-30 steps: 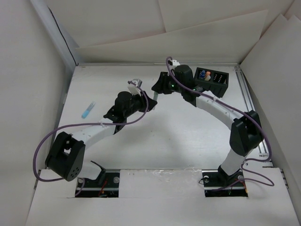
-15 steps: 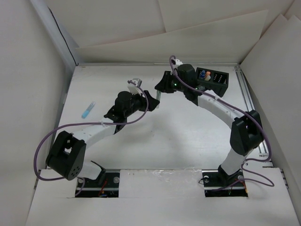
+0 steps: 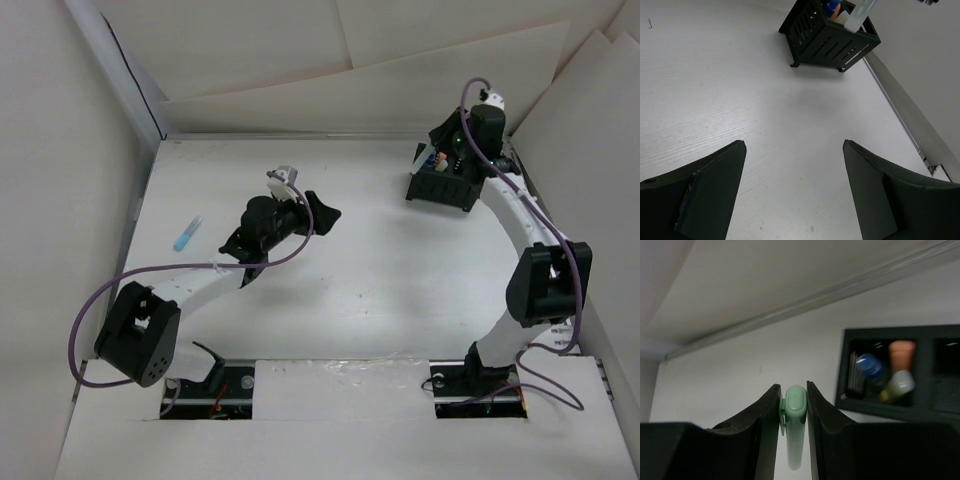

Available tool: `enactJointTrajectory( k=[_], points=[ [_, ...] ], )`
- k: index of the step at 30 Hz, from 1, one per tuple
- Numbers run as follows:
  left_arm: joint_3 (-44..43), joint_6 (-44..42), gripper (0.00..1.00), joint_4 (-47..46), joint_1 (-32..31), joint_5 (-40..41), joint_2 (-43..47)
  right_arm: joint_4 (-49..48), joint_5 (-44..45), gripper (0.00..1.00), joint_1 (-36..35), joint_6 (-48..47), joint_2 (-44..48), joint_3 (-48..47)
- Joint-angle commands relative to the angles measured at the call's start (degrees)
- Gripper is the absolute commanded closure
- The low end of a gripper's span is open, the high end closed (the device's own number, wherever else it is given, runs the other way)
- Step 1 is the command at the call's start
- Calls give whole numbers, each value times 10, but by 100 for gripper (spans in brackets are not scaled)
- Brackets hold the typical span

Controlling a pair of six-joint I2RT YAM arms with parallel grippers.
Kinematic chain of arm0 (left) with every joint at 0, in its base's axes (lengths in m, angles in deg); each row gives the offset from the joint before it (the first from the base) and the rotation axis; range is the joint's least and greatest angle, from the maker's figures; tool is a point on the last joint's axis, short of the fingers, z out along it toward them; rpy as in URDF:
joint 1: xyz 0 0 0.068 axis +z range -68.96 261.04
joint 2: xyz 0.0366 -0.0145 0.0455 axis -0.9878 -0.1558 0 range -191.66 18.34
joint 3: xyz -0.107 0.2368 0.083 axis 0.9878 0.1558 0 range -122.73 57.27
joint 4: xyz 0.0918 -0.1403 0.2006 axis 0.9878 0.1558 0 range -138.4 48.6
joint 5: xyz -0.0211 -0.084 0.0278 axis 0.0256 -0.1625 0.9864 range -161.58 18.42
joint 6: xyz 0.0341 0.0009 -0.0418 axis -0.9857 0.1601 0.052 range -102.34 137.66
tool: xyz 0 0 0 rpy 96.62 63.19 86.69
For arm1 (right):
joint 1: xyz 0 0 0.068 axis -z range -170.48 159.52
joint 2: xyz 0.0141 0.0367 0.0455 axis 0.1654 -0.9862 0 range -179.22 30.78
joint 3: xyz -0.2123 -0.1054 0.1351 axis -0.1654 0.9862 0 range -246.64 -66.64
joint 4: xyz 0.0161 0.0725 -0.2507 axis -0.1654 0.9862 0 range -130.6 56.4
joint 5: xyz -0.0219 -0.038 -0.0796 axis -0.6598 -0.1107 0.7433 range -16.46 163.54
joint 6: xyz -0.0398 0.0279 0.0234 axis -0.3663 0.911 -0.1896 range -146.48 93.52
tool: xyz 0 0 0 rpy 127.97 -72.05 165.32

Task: Sort the stationery into containers
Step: Place the pen in the storage box.

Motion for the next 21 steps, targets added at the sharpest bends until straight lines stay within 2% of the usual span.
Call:
enactJointTrajectory(
  k=[1,4,12,21],
  points=[
    [21,7,24,-39,0,8,15,-25,125,94,25,5,8,-50],
    [21,7,24,-45,0,1,2,-31,171,94,33,-23,-31,-94],
    [28,-4,24,-56,0,-12,1,-14,209,94,33,-67,-137,-228],
    [33,-4,24,-61,0,-12,-5,-9,290,95,-3,-143,-193,-271]
  ],
)
